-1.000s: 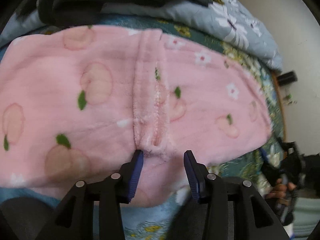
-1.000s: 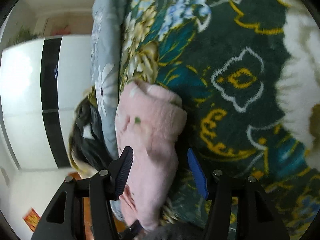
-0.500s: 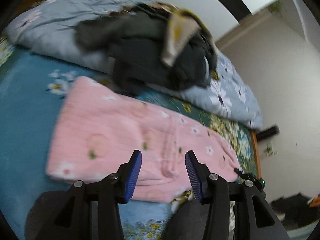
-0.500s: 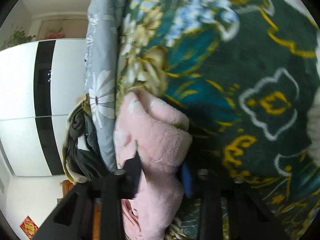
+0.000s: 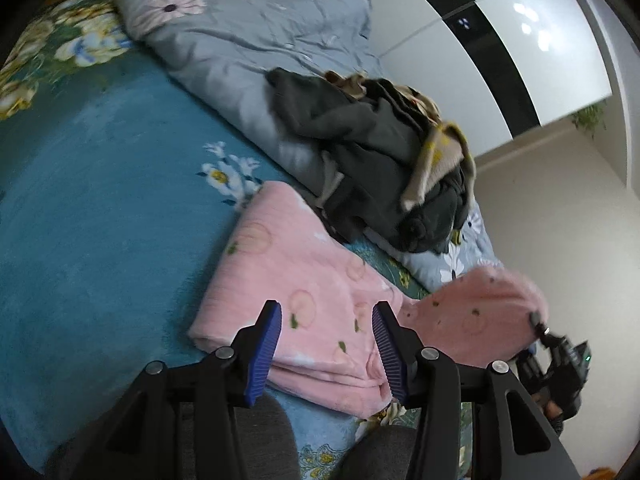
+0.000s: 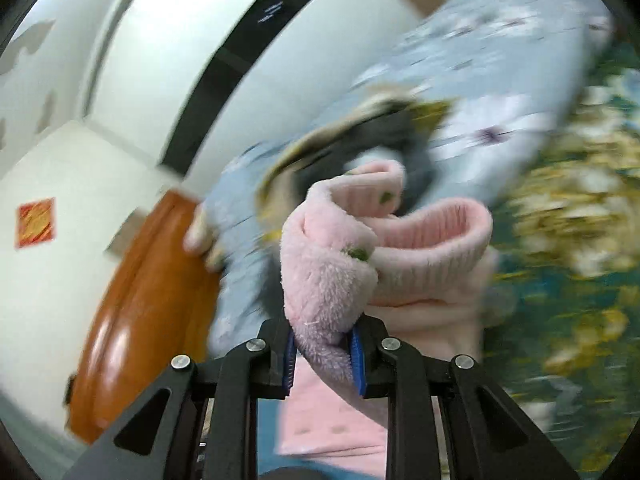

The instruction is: Fold clothes

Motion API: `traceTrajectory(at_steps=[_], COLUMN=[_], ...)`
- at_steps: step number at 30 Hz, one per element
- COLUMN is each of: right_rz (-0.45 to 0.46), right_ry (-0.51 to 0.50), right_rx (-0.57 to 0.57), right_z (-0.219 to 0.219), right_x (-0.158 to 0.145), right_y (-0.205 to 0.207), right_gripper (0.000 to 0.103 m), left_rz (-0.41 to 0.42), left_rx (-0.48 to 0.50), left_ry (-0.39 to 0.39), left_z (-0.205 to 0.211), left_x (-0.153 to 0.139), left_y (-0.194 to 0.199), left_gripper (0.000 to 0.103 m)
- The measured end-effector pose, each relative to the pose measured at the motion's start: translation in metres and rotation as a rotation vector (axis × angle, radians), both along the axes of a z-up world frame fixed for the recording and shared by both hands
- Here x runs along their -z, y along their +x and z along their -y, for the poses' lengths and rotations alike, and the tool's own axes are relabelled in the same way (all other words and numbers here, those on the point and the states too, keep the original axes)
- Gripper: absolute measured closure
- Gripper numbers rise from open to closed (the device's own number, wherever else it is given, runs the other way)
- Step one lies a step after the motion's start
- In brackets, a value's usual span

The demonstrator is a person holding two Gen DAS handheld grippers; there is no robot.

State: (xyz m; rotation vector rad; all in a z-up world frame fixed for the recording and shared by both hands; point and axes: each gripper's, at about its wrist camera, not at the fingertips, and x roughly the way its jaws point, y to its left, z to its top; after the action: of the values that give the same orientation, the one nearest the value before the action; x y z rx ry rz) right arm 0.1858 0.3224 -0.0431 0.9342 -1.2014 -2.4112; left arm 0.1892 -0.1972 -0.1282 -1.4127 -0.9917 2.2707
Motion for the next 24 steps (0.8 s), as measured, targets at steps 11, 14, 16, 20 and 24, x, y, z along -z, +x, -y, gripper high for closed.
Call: traceTrajectory(at_steps=[11, 14, 16, 20, 24], right_rz=[0.251, 0.311, 0.328, 0.317, 0.281], right_ry=[0.156, 0.259, 0.310, 0.273, 0.201], right_rx=[-0.379, -0.425, -0.450, -0.544, -0.544], right_z=[0.225, 0.255, 0.268, 0.275, 0.255], right_x=[0.073, 0.091, 0.095, 0.101, 0.094], right_y=[-0.073, -0.071, -0.064, -0.053, -0.045], right_gripper=[0.080, 0.077, 0.076, 0.055, 0.055], left_rz=[0.003, 0.010, 0.023, 0.048, 0.053], left_rx=[-0.125, -0.150, -0.165, -0.158, -0.099], left_ry=[0.061, 0.063, 0.065, 0.073, 0.051], left_z=[0.065, 0.079, 0.085, 0.082, 0.063], left_x=[0.008, 0.012, 0.018, 0.027, 0.030], left_y=[0.017, 0.021, 0.022, 0.018, 0.009], left_gripper=[0.050, 0.049, 0.048, 0.048, 0.047])
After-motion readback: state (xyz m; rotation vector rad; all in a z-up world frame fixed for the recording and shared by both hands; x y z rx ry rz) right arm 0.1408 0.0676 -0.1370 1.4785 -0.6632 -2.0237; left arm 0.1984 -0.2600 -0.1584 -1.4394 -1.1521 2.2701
